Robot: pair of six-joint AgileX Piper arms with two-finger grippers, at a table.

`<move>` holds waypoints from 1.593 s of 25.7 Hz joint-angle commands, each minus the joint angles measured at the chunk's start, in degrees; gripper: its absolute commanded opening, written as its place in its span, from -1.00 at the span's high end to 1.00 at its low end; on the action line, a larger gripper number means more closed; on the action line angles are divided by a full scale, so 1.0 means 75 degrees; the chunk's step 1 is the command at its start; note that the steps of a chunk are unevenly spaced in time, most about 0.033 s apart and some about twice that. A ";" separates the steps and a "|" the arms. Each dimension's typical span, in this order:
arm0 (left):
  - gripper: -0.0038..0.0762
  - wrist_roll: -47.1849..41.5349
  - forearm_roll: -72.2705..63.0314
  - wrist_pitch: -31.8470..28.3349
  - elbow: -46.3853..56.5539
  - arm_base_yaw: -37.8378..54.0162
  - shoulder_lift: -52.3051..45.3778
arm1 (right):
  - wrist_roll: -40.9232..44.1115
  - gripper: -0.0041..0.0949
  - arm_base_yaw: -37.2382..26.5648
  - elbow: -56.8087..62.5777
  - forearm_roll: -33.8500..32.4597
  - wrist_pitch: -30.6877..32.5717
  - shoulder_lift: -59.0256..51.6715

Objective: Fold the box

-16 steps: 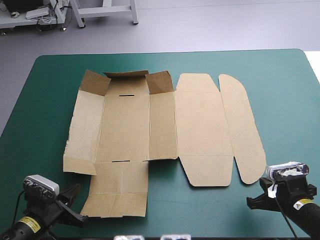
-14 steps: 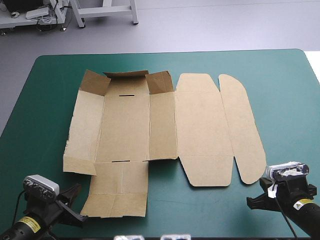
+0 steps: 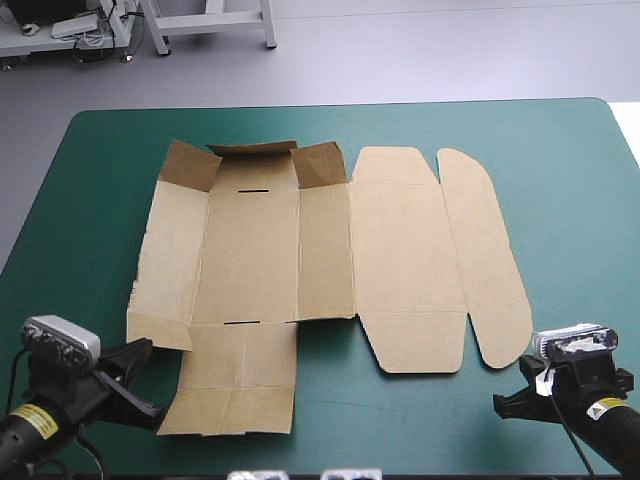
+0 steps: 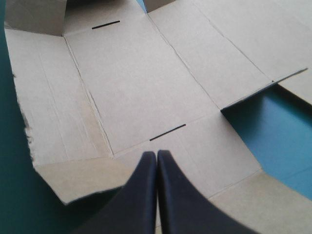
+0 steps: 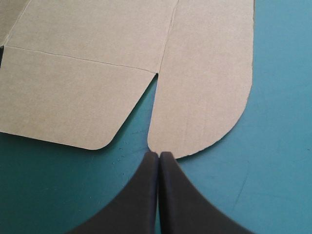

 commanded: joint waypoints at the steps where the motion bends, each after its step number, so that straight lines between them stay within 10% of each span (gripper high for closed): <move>1: 0.93 -0.0005 -0.0054 -0.0263 -0.1084 -0.0029 0.0938 | -0.0084 0.94 0.0005 -0.0208 0.0122 -0.0439 0.0037; 21: 0.93 -0.0229 0.0564 -0.0408 -0.4208 0.0413 0.5489 | -0.0084 0.94 0.0005 -0.0208 0.0122 -0.0425 0.0037; 29: 0.93 0.1084 -0.1242 -0.0322 -0.4300 0.2983 0.6477 | -0.0084 0.94 0.0005 -0.0208 0.0122 -0.0425 0.0037; 36: 0.93 0.3347 -0.4190 0.1175 -0.4300 0.6463 0.7907 | -0.0084 0.94 0.0005 -0.0208 0.0107 -0.0425 0.0037; 41: 0.93 0.4136 -0.4235 0.2231 -0.4300 0.6821 0.8865 | -0.0084 0.94 0.0005 -0.0208 0.0107 -0.0425 0.0037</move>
